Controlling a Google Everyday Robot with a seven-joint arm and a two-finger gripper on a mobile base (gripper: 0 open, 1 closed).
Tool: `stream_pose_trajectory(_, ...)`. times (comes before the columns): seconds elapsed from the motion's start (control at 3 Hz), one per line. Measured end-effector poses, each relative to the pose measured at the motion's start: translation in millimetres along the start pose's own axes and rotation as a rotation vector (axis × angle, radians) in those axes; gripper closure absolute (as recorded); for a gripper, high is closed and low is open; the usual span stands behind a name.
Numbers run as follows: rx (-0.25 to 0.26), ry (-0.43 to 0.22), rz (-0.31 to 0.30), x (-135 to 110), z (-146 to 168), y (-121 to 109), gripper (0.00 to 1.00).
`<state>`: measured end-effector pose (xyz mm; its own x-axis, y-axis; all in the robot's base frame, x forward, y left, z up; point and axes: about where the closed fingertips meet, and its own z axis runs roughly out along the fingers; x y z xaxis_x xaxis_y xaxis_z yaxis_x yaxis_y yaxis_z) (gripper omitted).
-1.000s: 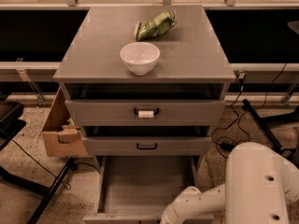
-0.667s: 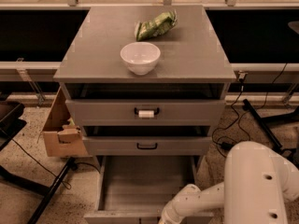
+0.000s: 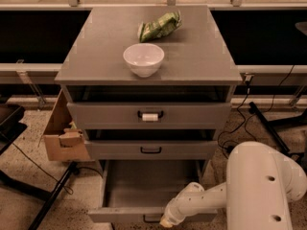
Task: Close bottom drawer
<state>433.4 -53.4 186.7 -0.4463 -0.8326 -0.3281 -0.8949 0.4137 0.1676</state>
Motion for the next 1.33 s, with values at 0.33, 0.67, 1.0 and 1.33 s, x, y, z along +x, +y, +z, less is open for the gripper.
stream_pose_trajectory(0.33,0.082,-0.02,-0.059,-24.4,-12.6,-35.0,1.0)
stream_pose_trajectory(0.67,0.084,-0.012,-0.055,-23.4,-5.9,-38.3,1.0)
stream_pose_trajectory(1.0,0.105,-0.009,-0.063,-20.3,6.4,-55.1,1.0)
stream_pose_trajectory(1.33,0.105,-0.009,-0.063,-20.3,6.4,-55.2,1.0)
